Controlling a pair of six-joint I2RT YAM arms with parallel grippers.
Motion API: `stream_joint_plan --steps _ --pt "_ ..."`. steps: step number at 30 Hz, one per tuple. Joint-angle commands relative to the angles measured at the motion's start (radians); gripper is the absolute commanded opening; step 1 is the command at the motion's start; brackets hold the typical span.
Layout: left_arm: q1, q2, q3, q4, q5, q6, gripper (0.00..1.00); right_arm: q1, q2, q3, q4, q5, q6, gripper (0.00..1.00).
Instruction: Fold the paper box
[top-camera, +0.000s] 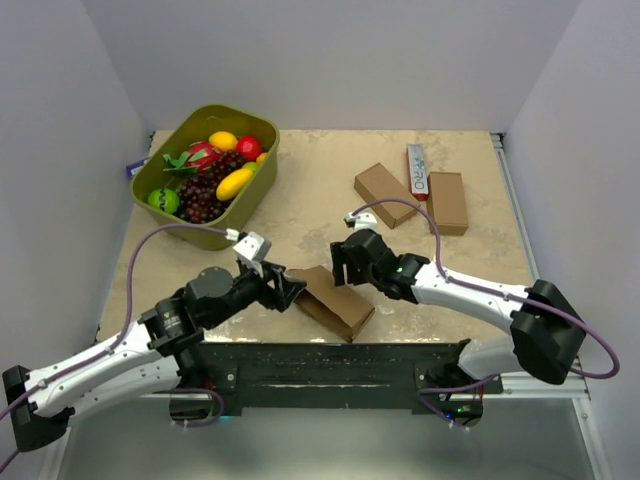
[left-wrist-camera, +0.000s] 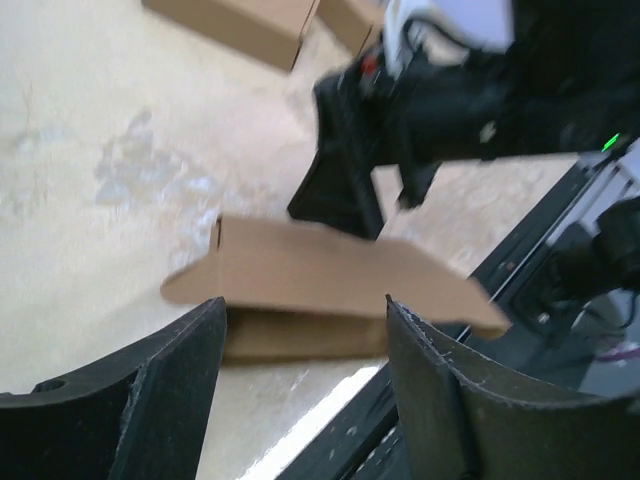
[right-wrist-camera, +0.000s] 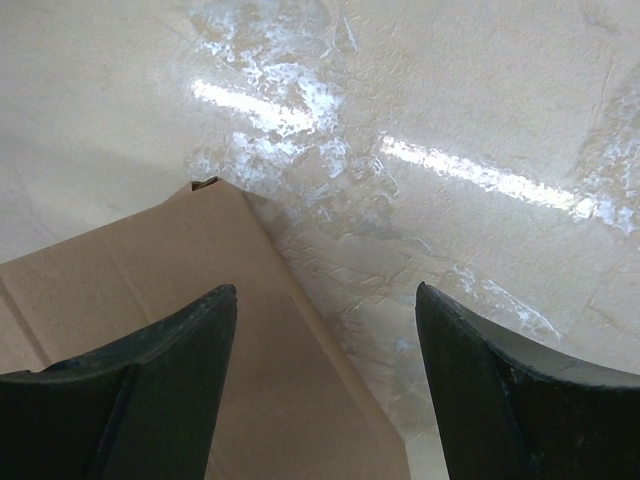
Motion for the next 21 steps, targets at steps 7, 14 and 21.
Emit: stream_joint_plan --steps 7,14,21 --pt "0.006 0.328 0.147 0.307 0.117 0.031 0.55 0.001 -0.07 0.021 -0.042 0.072 0.002 0.76" --pt "0.009 0.388 -0.121 0.466 0.178 -0.095 0.45 0.0 -0.136 0.011 -0.114 0.135 0.002 0.78" --pt "0.009 0.368 -0.273 0.53 0.22 -0.166 0.44 0.0 -0.19 0.053 -0.2 0.114 -0.015 0.78"
